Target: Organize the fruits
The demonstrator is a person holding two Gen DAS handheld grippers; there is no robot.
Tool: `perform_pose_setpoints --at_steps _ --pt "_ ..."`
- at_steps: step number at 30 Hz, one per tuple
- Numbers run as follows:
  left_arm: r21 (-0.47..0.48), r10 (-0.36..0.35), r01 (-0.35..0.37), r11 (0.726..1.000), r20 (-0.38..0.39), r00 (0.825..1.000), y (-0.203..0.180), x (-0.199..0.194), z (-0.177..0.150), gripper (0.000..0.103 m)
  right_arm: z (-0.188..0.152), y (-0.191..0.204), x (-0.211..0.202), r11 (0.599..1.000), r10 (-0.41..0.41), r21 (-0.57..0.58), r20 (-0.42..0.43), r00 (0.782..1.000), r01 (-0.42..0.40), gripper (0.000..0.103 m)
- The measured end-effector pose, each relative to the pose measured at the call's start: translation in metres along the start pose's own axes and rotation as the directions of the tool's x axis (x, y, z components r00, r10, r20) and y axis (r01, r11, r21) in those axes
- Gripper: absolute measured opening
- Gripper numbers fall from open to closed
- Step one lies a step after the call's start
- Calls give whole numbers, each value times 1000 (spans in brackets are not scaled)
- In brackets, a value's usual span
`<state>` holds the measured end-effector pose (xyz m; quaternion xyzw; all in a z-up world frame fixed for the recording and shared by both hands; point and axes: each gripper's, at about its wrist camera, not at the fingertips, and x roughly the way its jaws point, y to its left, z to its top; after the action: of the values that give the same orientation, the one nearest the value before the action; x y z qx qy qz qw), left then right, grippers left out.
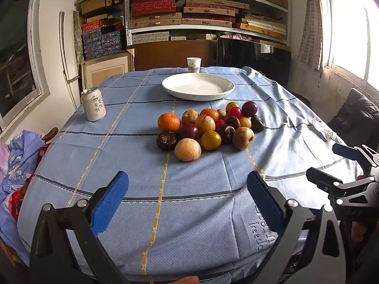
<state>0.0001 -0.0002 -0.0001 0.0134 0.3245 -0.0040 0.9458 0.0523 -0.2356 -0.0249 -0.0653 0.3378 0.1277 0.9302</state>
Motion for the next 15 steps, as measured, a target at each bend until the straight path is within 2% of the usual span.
perform_pose_setpoints --at_steps 15 --pt "-1 1 -1 1000 -3 1000 0 0 0 98 1 1 -1 1000 -1 4 -1 1000 1 100"
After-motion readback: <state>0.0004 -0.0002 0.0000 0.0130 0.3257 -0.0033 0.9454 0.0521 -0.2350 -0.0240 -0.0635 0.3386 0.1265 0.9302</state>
